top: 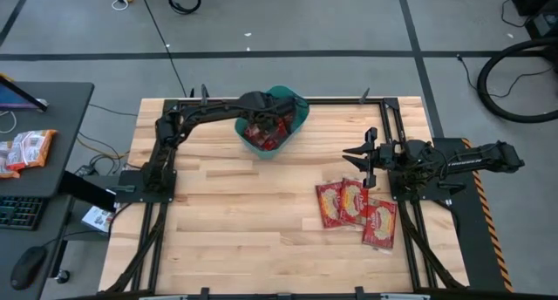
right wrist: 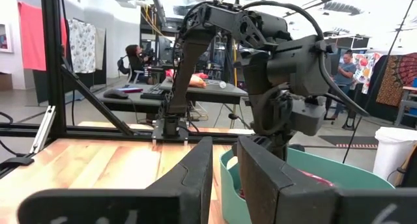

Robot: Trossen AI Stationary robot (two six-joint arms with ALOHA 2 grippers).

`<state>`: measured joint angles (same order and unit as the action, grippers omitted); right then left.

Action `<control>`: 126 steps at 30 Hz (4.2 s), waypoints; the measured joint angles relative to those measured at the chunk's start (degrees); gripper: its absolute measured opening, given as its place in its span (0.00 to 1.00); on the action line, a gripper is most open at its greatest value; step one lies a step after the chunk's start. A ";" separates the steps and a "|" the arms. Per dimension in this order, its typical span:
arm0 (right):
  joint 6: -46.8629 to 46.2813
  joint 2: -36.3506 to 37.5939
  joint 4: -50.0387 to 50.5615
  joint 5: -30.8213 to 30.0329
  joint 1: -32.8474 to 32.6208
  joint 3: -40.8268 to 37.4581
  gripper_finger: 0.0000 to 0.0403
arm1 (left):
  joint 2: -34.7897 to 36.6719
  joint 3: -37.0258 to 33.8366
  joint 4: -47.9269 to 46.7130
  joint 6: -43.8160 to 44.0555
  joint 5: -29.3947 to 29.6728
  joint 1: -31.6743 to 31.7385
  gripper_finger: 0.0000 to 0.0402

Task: Sort popcorn bags into baskets
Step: Put the popcorn bag into the green bin

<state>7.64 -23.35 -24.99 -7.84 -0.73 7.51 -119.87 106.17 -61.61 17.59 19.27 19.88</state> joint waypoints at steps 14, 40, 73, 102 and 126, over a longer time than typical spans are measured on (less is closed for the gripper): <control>0.00 0.00 0.01 0.00 0.00 0.00 0.19 | -0.05 0.65 0.55 -5.82 2.67 -0.79 0.37; 1.16 0.13 0.70 -1.86 -0.02 0.00 0.19 | -9.51 5.14 22.41 -58.01 -14.69 -20.84 0.36; 1.07 5.29 4.15 -1.31 -0.17 0.05 0.19 | -20.45 5.18 38.86 -75.47 -15.74 -27.12 0.28; 0.98 5.27 4.12 -1.22 -0.20 0.00 0.19 | -3.94 5.16 16.08 -60.24 18.10 -24.49 0.00; 0.94 5.27 4.09 -1.03 -0.22 0.00 0.19 | -3.91 9.70 -8.28 0.62 8.72 -1.67 0.01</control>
<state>8.58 -18.09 -20.91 -8.86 -0.95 7.51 -123.79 115.87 -69.89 18.20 27.99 18.21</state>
